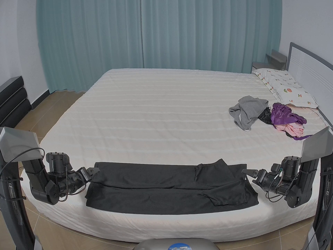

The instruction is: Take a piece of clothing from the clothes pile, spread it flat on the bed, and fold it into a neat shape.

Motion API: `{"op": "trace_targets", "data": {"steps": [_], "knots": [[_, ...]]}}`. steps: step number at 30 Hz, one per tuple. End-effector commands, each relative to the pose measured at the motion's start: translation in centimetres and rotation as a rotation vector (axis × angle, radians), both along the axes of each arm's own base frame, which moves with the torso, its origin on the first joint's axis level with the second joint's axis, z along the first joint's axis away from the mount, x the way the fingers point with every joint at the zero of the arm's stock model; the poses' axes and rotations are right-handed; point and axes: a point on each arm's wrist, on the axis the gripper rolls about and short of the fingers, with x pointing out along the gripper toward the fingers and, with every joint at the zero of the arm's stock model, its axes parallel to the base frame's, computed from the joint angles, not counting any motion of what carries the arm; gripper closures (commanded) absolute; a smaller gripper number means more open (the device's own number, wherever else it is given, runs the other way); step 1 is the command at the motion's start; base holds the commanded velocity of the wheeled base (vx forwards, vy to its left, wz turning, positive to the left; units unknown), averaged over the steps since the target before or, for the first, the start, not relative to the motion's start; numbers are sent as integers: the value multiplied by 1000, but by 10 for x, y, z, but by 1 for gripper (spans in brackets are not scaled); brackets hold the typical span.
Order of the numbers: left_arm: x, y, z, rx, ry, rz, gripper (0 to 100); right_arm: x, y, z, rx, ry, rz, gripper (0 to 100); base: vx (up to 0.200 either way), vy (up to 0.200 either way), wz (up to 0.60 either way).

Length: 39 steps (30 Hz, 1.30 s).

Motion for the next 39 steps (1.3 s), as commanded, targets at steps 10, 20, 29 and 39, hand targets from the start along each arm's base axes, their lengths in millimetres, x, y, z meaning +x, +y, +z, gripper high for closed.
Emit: {"op": "trace_targets", "data": {"steps": [10, 20, 29, 39], "knots": [[5, 1, 7, -48, -25, 31, 0, -1, -1, -1, 9, 12, -10, 0, 60, 0, 0], [8, -1, -13, -5, 23, -18, 0, -2, 2, -7, 10, 34, 0, 0, 0, 0, 0], [4, -5, -28, 60, 60, -117, 0, -2, 2, -10, 9, 41, -1, 0, 0, 0, 0], [-5, -14, -33, 107, 82, -188, 0, -3, 2, -13, 10, 55, 0, 0, 0, 0, 0]]}}
